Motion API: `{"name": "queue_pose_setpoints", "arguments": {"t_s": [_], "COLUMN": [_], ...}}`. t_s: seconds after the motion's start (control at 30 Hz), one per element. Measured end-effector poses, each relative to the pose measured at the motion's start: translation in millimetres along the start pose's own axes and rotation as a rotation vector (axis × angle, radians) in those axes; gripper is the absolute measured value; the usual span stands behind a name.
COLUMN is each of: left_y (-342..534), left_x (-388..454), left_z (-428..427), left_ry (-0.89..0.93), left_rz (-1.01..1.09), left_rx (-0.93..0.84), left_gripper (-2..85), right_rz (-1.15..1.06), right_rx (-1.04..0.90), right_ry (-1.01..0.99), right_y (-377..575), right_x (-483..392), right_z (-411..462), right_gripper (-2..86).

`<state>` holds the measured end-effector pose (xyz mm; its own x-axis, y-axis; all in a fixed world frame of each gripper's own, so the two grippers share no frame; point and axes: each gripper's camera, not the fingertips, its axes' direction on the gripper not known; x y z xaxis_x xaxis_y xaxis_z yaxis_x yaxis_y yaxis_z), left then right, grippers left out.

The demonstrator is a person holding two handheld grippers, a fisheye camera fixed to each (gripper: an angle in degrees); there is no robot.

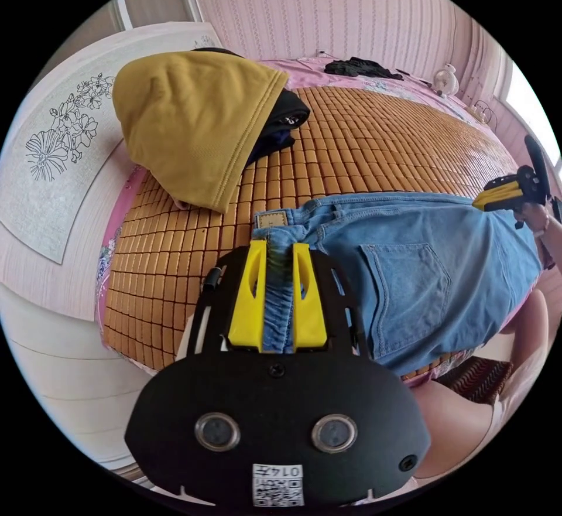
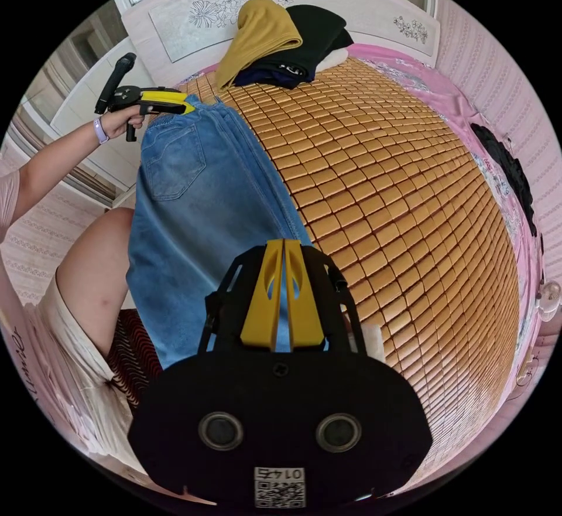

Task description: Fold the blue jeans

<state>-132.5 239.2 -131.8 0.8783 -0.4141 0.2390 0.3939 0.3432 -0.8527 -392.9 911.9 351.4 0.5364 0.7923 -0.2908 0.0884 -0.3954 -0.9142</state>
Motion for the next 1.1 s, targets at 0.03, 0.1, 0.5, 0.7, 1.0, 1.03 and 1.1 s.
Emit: {"name": "queue_pose_setpoints", "arguments": {"t_s": [0.03,0.1,0.5,0.7,1.0,1.03,1.1], "left_y": [2.6,5.5,-0.3,-1.4,-20.8,-16.8,-11.1], "left_x": [-0.7,-1.8,-4.1,-1.0,-5.8,-5.9,-11.7], "left_z": [-5.0,-13.3,-94.8,-95.9,-4.5,8.5,-0.3], "left_ry": [0.016,0.024,0.021,0.013,0.04,0.043,0.085], "left_rz": [0.009,0.007,0.001,-0.006,-0.176,-0.196,-0.243], "left_rx": [0.004,0.014,0.198,0.205,-0.068,-0.086,-0.014], "left_gripper": [5.2,4.1,3.6,3.7,8.4,9.0,9.8], "right_rz": [-0.013,-0.022,-0.029,-0.023,0.123,0.136,0.156], "right_rx": [0.002,0.007,-0.047,-0.047,-0.068,-0.055,-0.064], "right_ry": [0.007,0.017,0.018,0.053,0.051,0.061,0.085], "right_y": [-3.7,-9.0,-45.2,-54.4,-78.0,-77.6,-75.4], "right_x": [-2.4,-5.1,-13.7,-13.9,9.4,10.4,12.4], "right_z": [0.6,0.0,37.7,43.9,74.1,71.1,64.2], "right_gripper": [0.1,-0.1,5.6,-0.4,0.6,1.0,1.3]}}
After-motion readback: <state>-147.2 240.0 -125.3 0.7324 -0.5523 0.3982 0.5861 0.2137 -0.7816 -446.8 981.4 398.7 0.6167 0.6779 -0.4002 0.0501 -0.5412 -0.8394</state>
